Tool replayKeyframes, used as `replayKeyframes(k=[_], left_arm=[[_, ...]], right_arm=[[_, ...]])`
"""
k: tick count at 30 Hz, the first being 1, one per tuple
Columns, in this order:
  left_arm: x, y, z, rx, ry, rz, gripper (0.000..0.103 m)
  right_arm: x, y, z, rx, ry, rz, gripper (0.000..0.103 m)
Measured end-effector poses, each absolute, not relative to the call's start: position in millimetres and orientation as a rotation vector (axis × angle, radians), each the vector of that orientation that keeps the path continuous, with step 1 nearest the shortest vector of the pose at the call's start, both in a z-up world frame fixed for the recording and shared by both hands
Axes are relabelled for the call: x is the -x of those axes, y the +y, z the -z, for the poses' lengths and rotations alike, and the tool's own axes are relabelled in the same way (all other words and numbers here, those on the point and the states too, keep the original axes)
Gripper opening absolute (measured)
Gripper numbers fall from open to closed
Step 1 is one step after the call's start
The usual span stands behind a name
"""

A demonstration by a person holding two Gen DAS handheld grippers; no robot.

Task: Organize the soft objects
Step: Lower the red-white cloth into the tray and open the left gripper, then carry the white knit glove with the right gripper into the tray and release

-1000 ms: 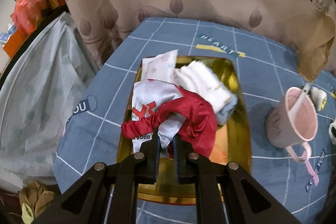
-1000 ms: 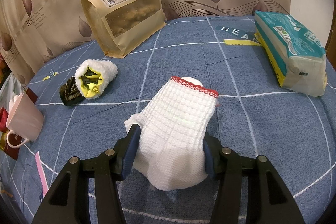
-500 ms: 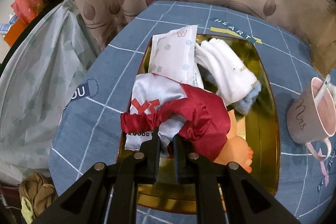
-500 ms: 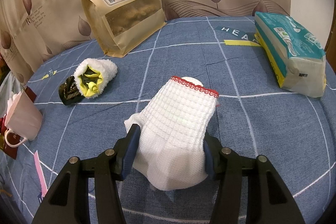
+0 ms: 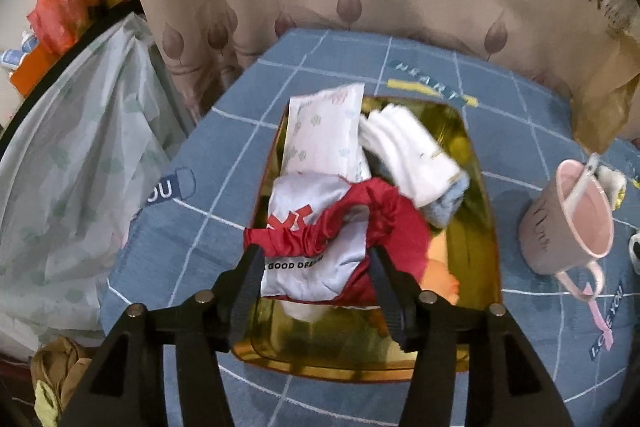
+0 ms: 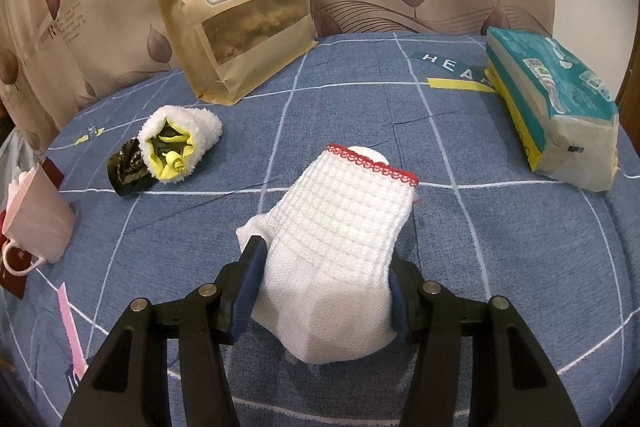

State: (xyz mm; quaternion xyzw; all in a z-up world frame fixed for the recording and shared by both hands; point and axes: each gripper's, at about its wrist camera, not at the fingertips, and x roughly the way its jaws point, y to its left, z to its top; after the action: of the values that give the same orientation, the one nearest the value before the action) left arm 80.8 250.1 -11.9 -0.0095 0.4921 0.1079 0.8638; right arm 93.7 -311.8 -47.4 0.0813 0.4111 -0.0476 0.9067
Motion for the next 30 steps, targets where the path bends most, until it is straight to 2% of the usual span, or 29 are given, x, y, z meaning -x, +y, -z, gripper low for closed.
replayKeyframes(k=[10, 17, 25, 30], left_arm=[[-52, 234, -18, -0.011, 0.873, -0.227, 0.058], [-38, 238, -9, 0.012, 0.842, -0.236, 0.059], [-30, 250, -10, -0.017, 0.753, -0.301, 0.059], [-27, 257, -11, 0.007, 0.731, -0.311, 0.059]], right_arm=[[-91, -317, 45, -0.137, 0.854, 0.114, 0.052], [-93, -311, 46, -0.122, 0.854, 0.130, 0.051], [-89, -309, 37, -0.120, 0.850, 0.169, 0.040], [-83, -301, 20, -0.114, 0.846, 0.164, 0.038]])
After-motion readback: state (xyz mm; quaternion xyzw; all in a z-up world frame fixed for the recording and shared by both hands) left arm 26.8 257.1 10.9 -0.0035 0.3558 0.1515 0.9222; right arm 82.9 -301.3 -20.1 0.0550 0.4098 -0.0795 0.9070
